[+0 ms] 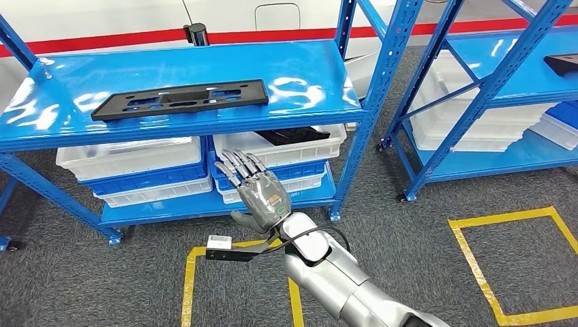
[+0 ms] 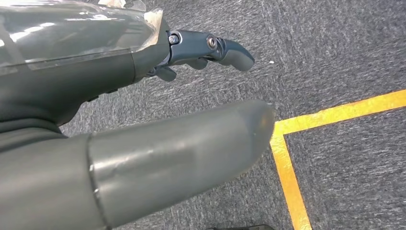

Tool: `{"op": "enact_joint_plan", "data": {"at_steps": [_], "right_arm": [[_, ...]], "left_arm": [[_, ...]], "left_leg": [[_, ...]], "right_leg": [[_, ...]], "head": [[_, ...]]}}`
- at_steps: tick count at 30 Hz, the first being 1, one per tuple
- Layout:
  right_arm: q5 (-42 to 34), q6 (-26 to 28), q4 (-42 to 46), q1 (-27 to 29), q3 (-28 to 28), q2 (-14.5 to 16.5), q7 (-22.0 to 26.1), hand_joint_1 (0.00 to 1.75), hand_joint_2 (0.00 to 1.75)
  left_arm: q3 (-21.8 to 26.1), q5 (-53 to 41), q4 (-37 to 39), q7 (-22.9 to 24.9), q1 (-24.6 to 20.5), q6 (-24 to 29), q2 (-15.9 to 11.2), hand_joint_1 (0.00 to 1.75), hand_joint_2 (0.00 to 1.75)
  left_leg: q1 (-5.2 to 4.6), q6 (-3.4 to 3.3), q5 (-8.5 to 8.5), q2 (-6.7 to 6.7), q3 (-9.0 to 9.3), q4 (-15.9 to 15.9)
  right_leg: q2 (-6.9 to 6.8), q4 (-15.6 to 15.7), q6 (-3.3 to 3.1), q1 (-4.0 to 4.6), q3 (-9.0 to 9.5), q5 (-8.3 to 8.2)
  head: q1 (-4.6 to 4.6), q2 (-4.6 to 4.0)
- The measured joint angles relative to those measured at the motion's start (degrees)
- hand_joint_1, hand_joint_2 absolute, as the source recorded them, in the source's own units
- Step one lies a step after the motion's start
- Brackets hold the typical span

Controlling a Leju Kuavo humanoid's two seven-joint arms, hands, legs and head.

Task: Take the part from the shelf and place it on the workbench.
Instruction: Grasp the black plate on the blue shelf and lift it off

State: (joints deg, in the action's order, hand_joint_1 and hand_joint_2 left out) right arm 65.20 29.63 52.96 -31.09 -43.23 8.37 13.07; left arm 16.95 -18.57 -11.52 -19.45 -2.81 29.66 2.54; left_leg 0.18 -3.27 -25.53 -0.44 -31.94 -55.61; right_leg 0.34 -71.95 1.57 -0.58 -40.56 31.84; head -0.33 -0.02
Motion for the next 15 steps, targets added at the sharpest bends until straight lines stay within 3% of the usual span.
{"op": "enact_joint_plan", "data": {"at_steps": [2, 4, 6, 9, 11, 13, 14, 15], "right_arm": [[0.6, 0.1, -1.2, -0.7, -0.2, 0.1, -0.6, 0.00, 1.75], [1.1, 0.4, -2.2, -1.6, -0.4, 0.3, -1.1, 0.00, 1.75], [1.4, 0.5, -3.0, -2.3, -0.5, 0.6, -1.5, 0.00, 1.75], [1.7, 0.5, -4.0, -3.2, -0.6, 1.0, -1.9, 0.00, 1.75], [1.8, 0.5, -4.8, -3.9, -0.6, 1.3, -2.0, 0.00, 1.75], [1.6, 0.5, -5.9, -4.4, -0.6, 1.6, -2.0, 0.00, 1.75], [1.5, 0.5, -6.4, -4.4, -0.6, 1.7, -2.0, 0.00, 1.75], [1.3, 0.5, -6.8, -4.5, -0.6, 1.7, -2.0, 0.00, 1.75]], "left_arm": [[0.2, 0.0, 0.0, -0.1, 0.0, 0.0, 0.1, 0.00, 0.00], [0.4, -0.1, 0.0, -0.2, 0.0, 0.0, 0.1, 0.00, 0.00], [0.5, -0.3, 0.0, -0.2, -0.1, 0.0, 0.1, 0.00, 0.00], [0.6, -0.6, 0.0, -0.1, -0.1, 0.0, 0.0, 0.00, 0.00], [0.7, -0.6, 0.0, 0.0, -0.1, 0.0, 0.0, 0.00, 0.00], [0.8, -0.6, 0.0, 0.2, 0.0, 0.0, 0.0, 0.00, 0.00], [0.8, -0.6, 0.0, 0.3, 0.0, 0.0, 0.0, 0.00, 0.00], [0.8, -0.6, 0.0, 0.3, 0.1, 0.0, 0.0, 0.00, 0.00]], "left_leg": [[-0.14, 0.34, -0.87, -0.13, 0.87, -0.3], [-0.37, 0.88, -1.76, -0.20, 1.23, -0.7], [-0.34, 1.45, -2.27, -0.15, 1.29, -0.8], [0.12, 2.44, -3.47, 0.03, 0.69, -2.3], [0.51, 3.27, -6.00, 0.16, -2.51, -8.3], [1.02, 3.97, -7.87, 0.21, -7.18, -15.2], [1.24, 4.21, -7.21, 0.24, -8.53, -16.3], [1.46, 4.40, -5.35, 0.28, -8.79, -15.1]], "right_leg": [[-0.07, 8.6, 0.59, 0.06, 3.29, -4.64], [-0.15, 14.5, 0.00, 0.22, 5.86, -7.19], [-0.12, 15.3, -0.91, 0.42, 6.39, -7.29], [0.05, 16.0, -1.94, -0.28, 7.26, -7.11], [0.06, 16.2, -2.60, -0.47, 8.00, -6.75], [0.07, 16.2, -2.98, -0.46, 8.47, -6.26], [0.11, 16.2, -2.98, -0.48, 8.73, -6.00], [0.16, 16.1, -2.85, -0.52, 9.10, -5.68]], "head": [[0.03, 0.00], [-0.01, 0.00], [-0.07, 0.00], [-0.14, 0.00], [-0.25, 0.00], [-0.26, 0.00], [-0.26, 0.00], [-0.26, 0.00]]}}
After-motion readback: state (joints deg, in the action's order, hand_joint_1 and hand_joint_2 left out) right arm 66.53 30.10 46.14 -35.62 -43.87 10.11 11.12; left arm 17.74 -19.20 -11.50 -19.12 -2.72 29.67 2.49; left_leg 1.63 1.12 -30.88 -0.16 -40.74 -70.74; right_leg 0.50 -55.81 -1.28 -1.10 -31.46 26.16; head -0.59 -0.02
